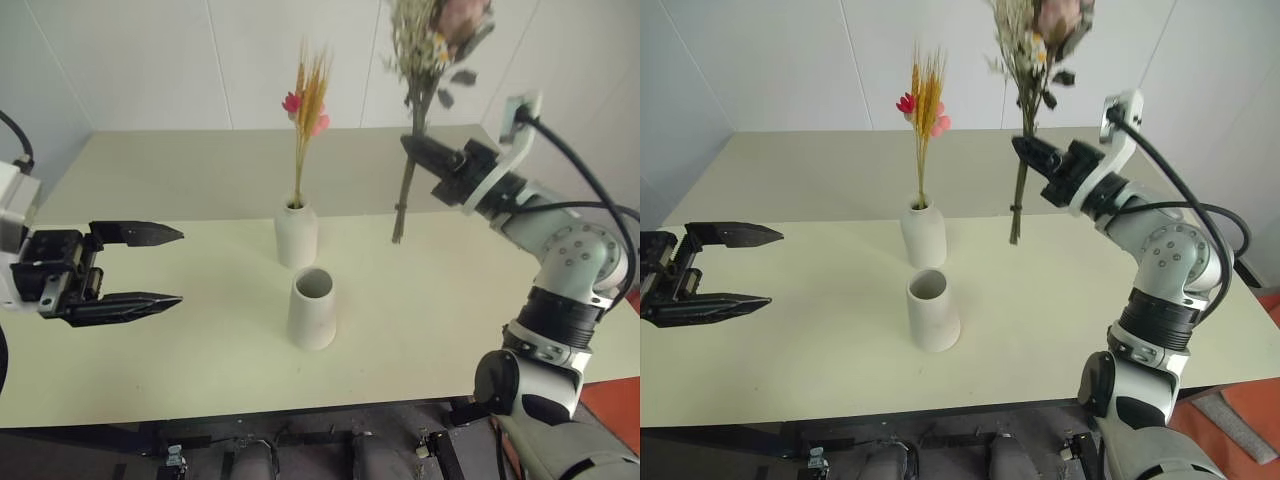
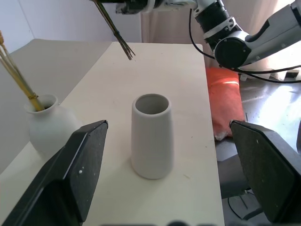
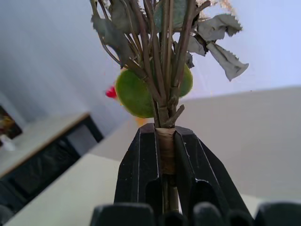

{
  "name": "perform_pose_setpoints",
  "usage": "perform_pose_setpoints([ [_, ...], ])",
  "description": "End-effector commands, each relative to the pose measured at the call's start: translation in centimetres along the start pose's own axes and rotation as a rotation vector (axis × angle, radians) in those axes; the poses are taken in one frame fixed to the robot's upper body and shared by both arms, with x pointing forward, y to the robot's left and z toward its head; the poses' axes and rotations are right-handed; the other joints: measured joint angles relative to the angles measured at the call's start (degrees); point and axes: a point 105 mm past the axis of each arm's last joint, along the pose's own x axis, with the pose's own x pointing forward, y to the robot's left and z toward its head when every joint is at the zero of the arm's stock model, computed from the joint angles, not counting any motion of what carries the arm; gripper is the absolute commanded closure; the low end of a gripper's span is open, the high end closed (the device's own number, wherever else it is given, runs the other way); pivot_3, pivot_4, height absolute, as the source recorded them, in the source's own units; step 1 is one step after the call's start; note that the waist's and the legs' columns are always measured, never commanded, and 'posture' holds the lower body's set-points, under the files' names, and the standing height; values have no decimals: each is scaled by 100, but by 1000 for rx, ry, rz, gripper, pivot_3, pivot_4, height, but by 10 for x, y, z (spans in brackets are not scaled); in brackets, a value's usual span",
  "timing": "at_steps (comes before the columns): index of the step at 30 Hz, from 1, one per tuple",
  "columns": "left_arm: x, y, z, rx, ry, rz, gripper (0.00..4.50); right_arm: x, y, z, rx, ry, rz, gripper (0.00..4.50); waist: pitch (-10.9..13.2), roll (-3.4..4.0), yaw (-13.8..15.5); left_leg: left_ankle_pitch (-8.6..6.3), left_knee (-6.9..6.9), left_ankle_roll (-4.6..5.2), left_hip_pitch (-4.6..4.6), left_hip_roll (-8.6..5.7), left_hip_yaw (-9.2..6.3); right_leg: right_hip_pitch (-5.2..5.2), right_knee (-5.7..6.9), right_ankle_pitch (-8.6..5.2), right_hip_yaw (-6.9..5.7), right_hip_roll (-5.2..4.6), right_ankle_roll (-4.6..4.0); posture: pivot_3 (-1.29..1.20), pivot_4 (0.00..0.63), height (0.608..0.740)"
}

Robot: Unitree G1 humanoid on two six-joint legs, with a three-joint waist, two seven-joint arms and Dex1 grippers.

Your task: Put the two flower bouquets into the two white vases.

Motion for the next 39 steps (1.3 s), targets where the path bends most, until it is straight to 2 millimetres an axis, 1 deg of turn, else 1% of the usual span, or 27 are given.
perform_pose_setpoints([
  [1,0,-4,6,30,-13,11,0,9,36,17,-42,-117,128,4301,0,0,5,0,0,0,1,1,0,0,1,1,0,1,-2,0,150,740],
  [4,0,-3,6,28,-14,18,0,15,50,5,-102,-110,144,4301,0,0,17,0,0,0,0,2,2,-2,2,0,-1,1,-5,0,150,740],
  [6,-1,-2,6,27,-14,21,0,17,60,-7,-130,-90,174,4301,0,0,33,0,0,0,-2,2,3,-3,1,-1,-1,0,-7,0,150,740],
  [9,-1,0,5,26,-14,25,0,16,76,-18,-152,-77,235,4301,0,0,39,0,0,-1,-5,2,4,-4,1,-1,-2,-1,-8,0,150,740],
  [11,-1,1,5,27,-14,25,0,15,83,-23,-143,-72,269,4301,0,0,38,0,0,-1,-3,2,5,-4,2,-1,-2,-1,-9,0,150,740],
  [17,-1,5,5,30,-13,23,0,10,93,-33,-44,-81,365,4301,0,0,37,0,0,-1,0,5,5,-2,2,-2,-2,1,-11,0,150,740],
  [21,0,7,5,34,-12,21,0,9,93,-42,-10,-73,397,4301,0,0,37,0,0,-1,0,5,6,-3,3,-2,-2,1,-11,0,150,740],
  [31,0,9,6,45,-4,23,0,17,84,-76,51,-21,411,4301,0,0,31,0,0,-1,1,8,7,-4,5,-3,-2,5,-13,0,150,740],
  [34,-1,9,7,49,-1,25,0,14,80,-91,60,9,407,4301,0,0,35,0,0,-1,2,8,7,-3,5,-3,-2,5,-13,0,150,740],
  [36,-1,10,7,51,2,26,0,8,77,-98,70,29,405,4301,0,0,40,0,0,-1,0,8,7,-3,5,-3,-2,5,-14,0,150,740],
  [38,-1,10,8,52,5,28,0,0,75,-105,82,53,407,3575,0,0,55,0,0,-1,0,8,7,-2,4,-3,-2,4,-14,0,150,740],
  [39,-2,10,8,53,7,29,0,-5,75,-108,84,69,417,3365,0,0,57,0,0,-1,0,7,7,-2,3,-3,-2,4,-13,0,150,740],
])
